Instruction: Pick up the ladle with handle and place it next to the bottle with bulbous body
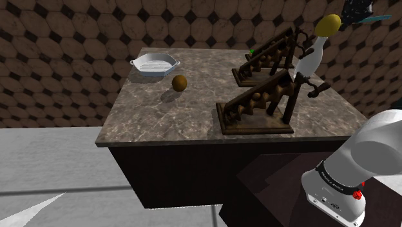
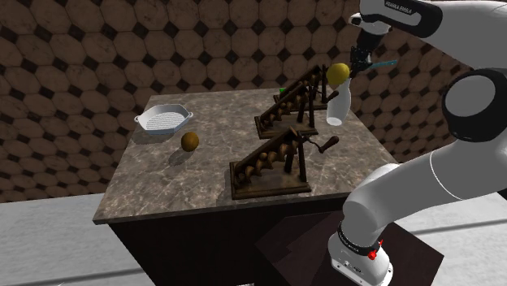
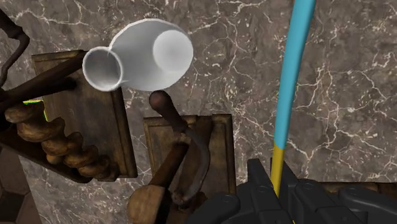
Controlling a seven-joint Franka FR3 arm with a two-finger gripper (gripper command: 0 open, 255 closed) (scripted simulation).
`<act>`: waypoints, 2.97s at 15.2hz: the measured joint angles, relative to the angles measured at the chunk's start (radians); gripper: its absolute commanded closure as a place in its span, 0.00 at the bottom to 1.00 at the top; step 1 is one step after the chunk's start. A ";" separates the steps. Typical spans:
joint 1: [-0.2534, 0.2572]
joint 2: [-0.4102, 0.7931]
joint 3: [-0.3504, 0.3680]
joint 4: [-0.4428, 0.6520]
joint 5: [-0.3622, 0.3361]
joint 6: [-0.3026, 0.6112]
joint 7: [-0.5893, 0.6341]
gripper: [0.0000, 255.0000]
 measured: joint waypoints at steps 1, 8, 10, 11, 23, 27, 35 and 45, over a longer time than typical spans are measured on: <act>-0.001 0.011 -0.024 0.021 0.000 -0.007 -0.027 1.00; -0.008 0.026 -0.093 -0.021 -0.008 0.058 -0.091 1.00; -0.011 0.019 -0.094 -0.051 -0.013 0.082 -0.090 1.00; -0.012 0.018 -0.097 -0.063 -0.015 0.094 -0.091 1.00; -0.031 -0.005 -0.122 -0.238 -0.042 0.249 -0.087 1.00; -0.030 0.004 -0.138 -0.284 -0.046 0.304 -0.090 1.00; -0.030 0.023 -0.175 -0.377 -0.054 0.416 -0.101 1.00; -0.018 0.068 -0.229 -0.475 -0.053 0.558 -0.120 1.00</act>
